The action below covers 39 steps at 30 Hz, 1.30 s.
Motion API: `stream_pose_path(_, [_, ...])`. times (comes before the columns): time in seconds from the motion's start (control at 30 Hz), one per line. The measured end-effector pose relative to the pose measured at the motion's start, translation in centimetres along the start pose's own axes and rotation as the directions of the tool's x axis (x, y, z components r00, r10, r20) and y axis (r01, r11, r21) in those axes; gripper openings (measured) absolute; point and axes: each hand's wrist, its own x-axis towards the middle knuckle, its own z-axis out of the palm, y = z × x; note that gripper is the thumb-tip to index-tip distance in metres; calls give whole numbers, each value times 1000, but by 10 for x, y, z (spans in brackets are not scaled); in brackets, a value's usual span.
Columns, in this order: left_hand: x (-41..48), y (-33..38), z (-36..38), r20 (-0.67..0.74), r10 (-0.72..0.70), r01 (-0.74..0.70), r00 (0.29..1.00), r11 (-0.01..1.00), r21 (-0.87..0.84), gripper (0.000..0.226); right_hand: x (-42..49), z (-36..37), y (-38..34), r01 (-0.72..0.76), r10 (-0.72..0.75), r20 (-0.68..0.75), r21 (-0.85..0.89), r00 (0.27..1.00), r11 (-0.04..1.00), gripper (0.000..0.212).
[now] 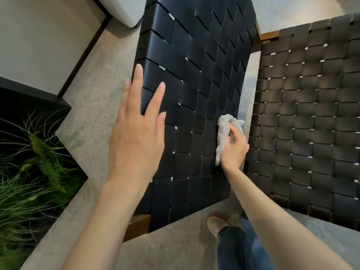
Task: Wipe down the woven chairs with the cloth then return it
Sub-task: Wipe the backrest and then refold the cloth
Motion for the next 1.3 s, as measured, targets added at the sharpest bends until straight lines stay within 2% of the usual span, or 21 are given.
stream_pose_path(0.13, [0,0,0,-6,2,-2,1000,1000,17,49,10,-3,24,-130,135,47,-88,990,988,32])
stream_pose_path(0.27, [-1,0,1,-7,1,-1,1000,1000,24,49,11,-3,15,-344,341,74,45,937,938,40])
stream_pose_path(0.33, [-1,0,1,-12,-2,2,1000,1000,23,49,6,-3,2,-272,265,98,63,959,960,42])
stream_pose_path(0.4, [-1,0,1,-19,-2,3,1000,1000,20,49,-1,-2,-10,-173,171,129,6,977,985,41])
stream_pose_path(0.47, [-1,0,1,-21,3,-2,1000,1000,15,49,-6,-1,-22,-156,154,115,8,981,988,40])
stream_pose_path(0.57, [-1,0,0,-17,5,-5,1000,1000,-7,49,-17,-4,-50,-120,113,108,68,988,990,37])
stream_pose_path(0.67, [-2,0,-1,-24,1,-1,1000,1000,-19,49,-38,-6,-97,43,-67,113,202,991,978,36])
stream_pose_path(0.77, [-1,1,-3,-20,-4,3,1000,999,-35,49,-60,6,-146,251,-285,59,331,957,910,37])
stream_pose_path(0.83, [0,1,-2,-17,-7,6,1000,999,-40,50,-65,14,-163,303,-326,9,345,945,888,35])
stream_pose_path(0.93, [0,1,-1,-15,-4,4,1000,1000,-15,50,-58,18,-150,361,-354,-72,256,932,897,29])
stream_pose_path(1.0, [0,0,0,-16,1,-1,1000,1000,-2,50,-48,17,-127,316,-305,-84,200,949,928,26])
stream_pose_path(1.13, [-2,-1,2,-13,12,-12,1000,1000,4,48,-14,10,-62,67,-66,-13,84,998,994,30])
stream_pose_path(1.3, [-1,-2,2,-17,14,-14,1000,1000,5,48,13,4,-6,-109,114,40,-117,993,987,34])
